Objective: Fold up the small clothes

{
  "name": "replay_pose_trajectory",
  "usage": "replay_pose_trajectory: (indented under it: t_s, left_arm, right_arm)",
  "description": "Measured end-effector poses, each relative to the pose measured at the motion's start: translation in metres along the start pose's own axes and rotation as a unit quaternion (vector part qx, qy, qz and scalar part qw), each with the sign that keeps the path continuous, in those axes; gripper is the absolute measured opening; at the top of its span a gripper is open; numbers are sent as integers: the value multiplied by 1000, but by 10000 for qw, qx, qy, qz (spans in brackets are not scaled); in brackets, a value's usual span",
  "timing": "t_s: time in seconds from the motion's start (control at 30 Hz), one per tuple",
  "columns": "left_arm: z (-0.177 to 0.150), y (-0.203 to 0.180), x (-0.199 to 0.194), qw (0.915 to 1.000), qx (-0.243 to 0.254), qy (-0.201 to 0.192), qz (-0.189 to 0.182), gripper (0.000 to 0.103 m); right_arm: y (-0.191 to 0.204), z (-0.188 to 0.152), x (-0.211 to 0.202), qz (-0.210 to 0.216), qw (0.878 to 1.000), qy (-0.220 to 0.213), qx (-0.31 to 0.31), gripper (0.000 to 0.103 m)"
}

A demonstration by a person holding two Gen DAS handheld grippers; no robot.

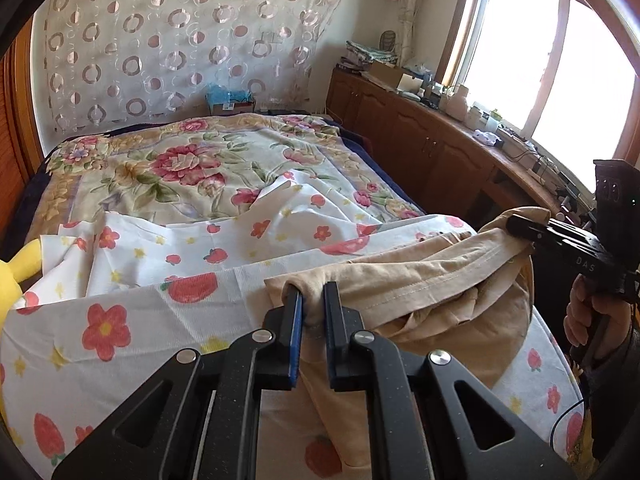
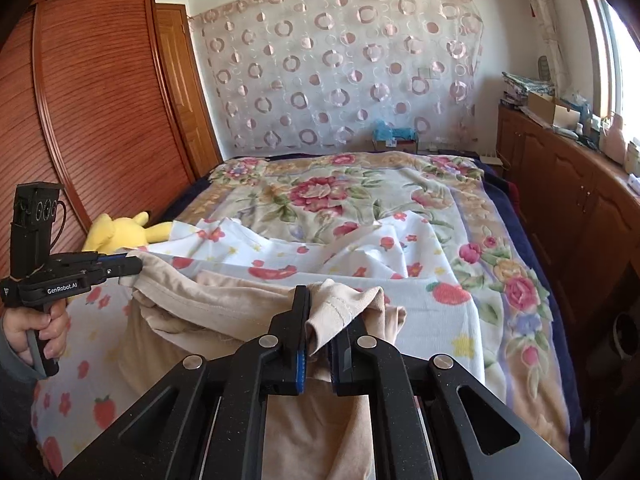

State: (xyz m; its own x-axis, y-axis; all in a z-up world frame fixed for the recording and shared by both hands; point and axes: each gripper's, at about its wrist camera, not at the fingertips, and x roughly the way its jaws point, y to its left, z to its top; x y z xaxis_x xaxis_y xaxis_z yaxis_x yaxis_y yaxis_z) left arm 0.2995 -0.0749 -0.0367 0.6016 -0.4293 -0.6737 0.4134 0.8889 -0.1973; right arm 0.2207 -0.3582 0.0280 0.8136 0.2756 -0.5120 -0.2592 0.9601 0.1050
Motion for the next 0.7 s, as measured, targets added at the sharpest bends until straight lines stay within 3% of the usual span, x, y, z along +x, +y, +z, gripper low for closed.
replay_pose_trajectory:
  t_s: [0.13,0.2,0.23,0.27,0.33,0.37,0.43,0.53,0.67,0.7]
  left_arm:
    - [1,4,12,9999,16,117,123,14]
    - [1,4,9,9999,70,33,107,23]
    - [1,5,6,9999,92,-10,68,32]
    - [1,6,3,9999,96,-37,25,42]
    - [-4,7,-2,9998,148,-20,-88,53]
    - [-8,8,-2,9997,184,61,-134,66]
    - [-18,9,0,9994,241,183,-179,75]
    - [-24,7,13,9985,343,407,-138,76]
    - [-20,10,28,9983,224,515,-154,76]
    - [-18,10,31,9983,196,520,-146,76]
  right_arm:
    - [5,10,0,-145,9999,-13,-74,39]
    - [4,9,-10,-214,9997,-80,-102,46]
    - [6,5,-17,-254,9996,-98,-125,49]
    - [6,2,-21,-273,9994,-103,-163,51]
    - [9,-7,-24,-245,9993,34,-296,51]
    - [11,-11,-20,-221,9989,173,-382,51]
    - [13,-17,-9,-213,9977,396,-512,51]
    - [15,-19,12,-148,9958,746,-513,51]
    - [17,-5,34,87,9955,866,-383,51]
    - [17,0,39,125,9955,886,-320,47]
